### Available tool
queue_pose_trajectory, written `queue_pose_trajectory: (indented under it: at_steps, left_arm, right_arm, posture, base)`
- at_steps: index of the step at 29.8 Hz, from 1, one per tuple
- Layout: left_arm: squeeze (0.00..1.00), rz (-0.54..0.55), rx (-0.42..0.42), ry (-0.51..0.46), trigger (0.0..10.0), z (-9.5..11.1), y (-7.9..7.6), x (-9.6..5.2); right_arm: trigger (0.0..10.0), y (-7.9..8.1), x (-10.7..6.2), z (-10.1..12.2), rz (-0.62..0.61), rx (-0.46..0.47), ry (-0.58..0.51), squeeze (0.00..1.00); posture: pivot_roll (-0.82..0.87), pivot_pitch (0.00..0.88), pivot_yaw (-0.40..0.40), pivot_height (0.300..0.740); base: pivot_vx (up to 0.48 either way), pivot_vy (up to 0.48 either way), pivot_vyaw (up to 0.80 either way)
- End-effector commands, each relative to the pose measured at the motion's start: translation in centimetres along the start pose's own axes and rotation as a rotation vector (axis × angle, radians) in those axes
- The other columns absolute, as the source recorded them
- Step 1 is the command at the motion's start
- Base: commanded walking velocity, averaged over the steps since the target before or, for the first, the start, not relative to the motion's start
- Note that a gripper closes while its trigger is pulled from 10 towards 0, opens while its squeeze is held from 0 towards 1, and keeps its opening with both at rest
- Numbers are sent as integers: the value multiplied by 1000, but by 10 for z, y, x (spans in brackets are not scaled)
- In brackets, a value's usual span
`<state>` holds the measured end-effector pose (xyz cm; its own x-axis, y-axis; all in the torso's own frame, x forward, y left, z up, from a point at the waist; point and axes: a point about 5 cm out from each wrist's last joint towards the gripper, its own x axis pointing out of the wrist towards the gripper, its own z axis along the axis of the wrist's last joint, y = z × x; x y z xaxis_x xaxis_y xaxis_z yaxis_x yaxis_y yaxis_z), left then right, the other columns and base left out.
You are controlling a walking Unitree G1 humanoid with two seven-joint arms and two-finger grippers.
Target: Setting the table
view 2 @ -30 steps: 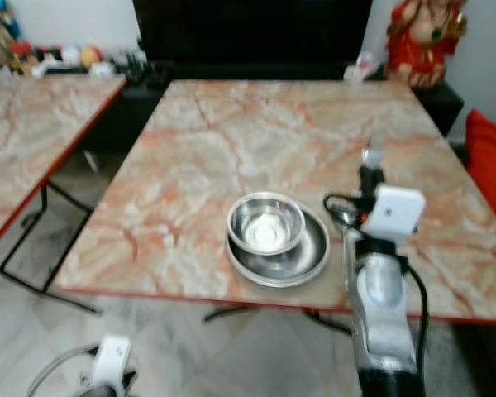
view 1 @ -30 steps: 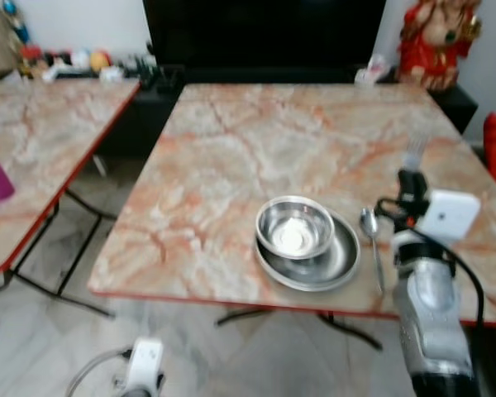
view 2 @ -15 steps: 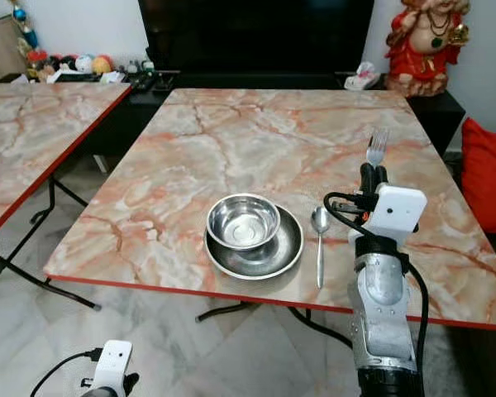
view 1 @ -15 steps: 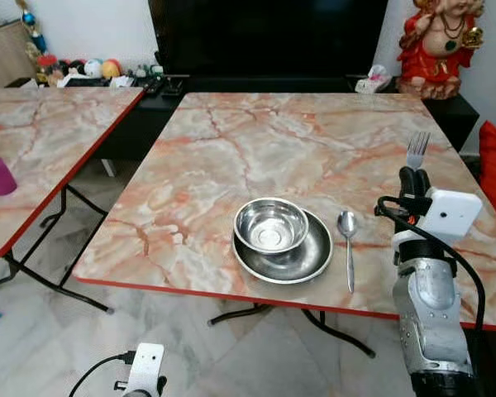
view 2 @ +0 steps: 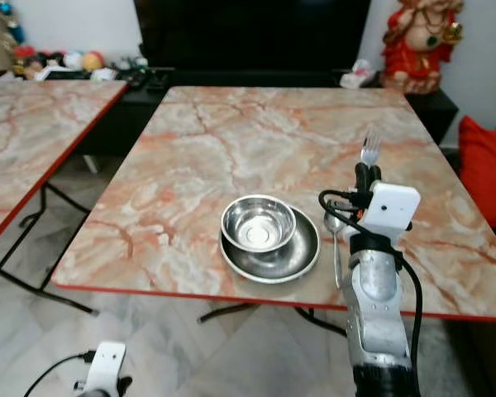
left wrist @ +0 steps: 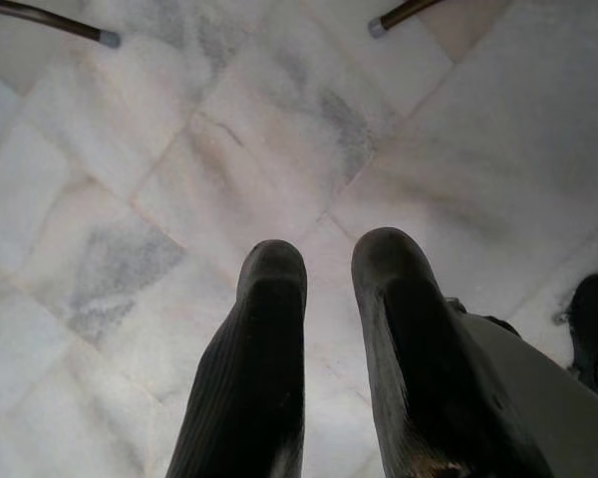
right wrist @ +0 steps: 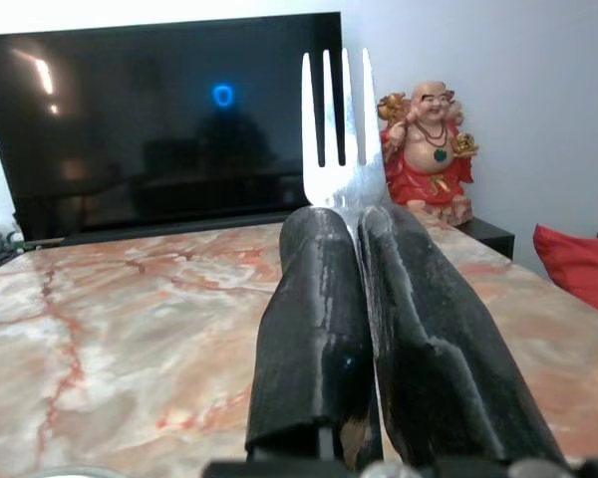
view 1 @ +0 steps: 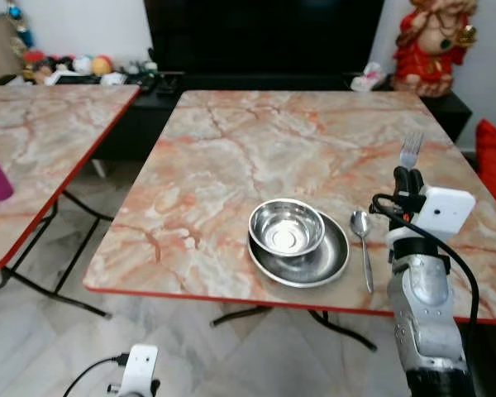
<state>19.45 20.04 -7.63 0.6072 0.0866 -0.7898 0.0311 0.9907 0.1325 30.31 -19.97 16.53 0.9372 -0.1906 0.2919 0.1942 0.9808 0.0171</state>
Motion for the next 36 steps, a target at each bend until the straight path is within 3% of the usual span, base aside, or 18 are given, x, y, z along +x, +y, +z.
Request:
queue_pose_trajectory:
  at_steps: [1, 12, 21, 26, 36]
  left_arm:
    - [0, -1, -2, 24, 10000, -6, 1, -1]
    - [0, -8, -1, 29, 10000, -8, 0, -1]
    - [0, -4, 0, 35, 10000, -9, 0, -2]
    - [0, -5, -3, 36, 10000, -10, 0, -2]
    - [0, -6, -7, 36, 10000, -11, -1, -2]
  right_arm:
    - [10000, 1, 2, 1, -3, -1, -1, 0]
    - [10000, -4, 5, -1, -20, -23, 18, 0]
    - [10000, -20, 14, 2, -66, -61, 26, 0]
    - [10000, -20, 16, 4, -68, -57, 12, 0]
    - [10000, -18, 15, -1, -69, -63, 33, 0]
  posture:
    - [11, 0, 36, 740]
    - [13, 0, 36, 740]
    - [13, 0, 36, 740]
    - [14, 0, 36, 740]
    - [14, 0, 36, 740]
  base:
    - [0, 0, 0]
    - [0, 0, 0]
    - [0, 0, 0]
    - [0, 0, -590]
    - [0, 0, 0]
